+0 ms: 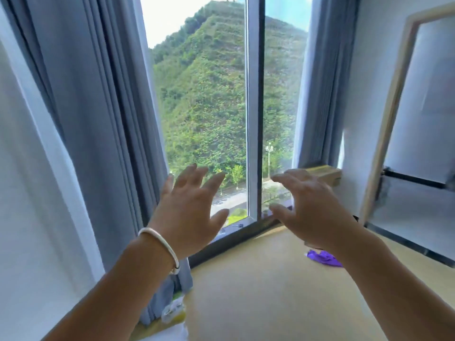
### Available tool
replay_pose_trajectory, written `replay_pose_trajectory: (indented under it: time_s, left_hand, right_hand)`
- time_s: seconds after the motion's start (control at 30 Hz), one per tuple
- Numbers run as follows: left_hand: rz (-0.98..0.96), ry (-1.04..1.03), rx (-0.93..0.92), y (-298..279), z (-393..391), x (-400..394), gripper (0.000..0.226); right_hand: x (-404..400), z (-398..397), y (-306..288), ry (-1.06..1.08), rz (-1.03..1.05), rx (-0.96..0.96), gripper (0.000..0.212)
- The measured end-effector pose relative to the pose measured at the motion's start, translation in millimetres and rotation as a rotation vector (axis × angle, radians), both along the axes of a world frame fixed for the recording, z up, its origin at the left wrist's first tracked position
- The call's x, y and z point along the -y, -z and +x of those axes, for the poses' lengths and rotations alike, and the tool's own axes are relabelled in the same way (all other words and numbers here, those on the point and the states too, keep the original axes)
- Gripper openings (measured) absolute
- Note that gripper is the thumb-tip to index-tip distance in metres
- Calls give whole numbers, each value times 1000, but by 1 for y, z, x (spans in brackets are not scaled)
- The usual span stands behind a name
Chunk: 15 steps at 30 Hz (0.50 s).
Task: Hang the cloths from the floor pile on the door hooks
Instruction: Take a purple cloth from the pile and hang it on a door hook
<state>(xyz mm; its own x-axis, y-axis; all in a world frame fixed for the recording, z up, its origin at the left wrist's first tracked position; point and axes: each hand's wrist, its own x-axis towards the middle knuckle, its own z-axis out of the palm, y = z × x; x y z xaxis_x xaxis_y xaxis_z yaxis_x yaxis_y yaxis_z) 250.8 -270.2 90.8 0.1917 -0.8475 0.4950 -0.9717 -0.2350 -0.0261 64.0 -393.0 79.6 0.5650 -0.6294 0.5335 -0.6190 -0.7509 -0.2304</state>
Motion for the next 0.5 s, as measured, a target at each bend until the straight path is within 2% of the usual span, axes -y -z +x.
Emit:
replay_pose_trajectory:
  time_s: [0.17,0.5]
  left_hand:
    - [26,175,16,6,-79,86,68]
    - [27,524,-11,34,-246,216,67]
  right_hand:
    - [49,-98,10,176,26,59,55]
    - [105,-284,37,538,54,28,53]
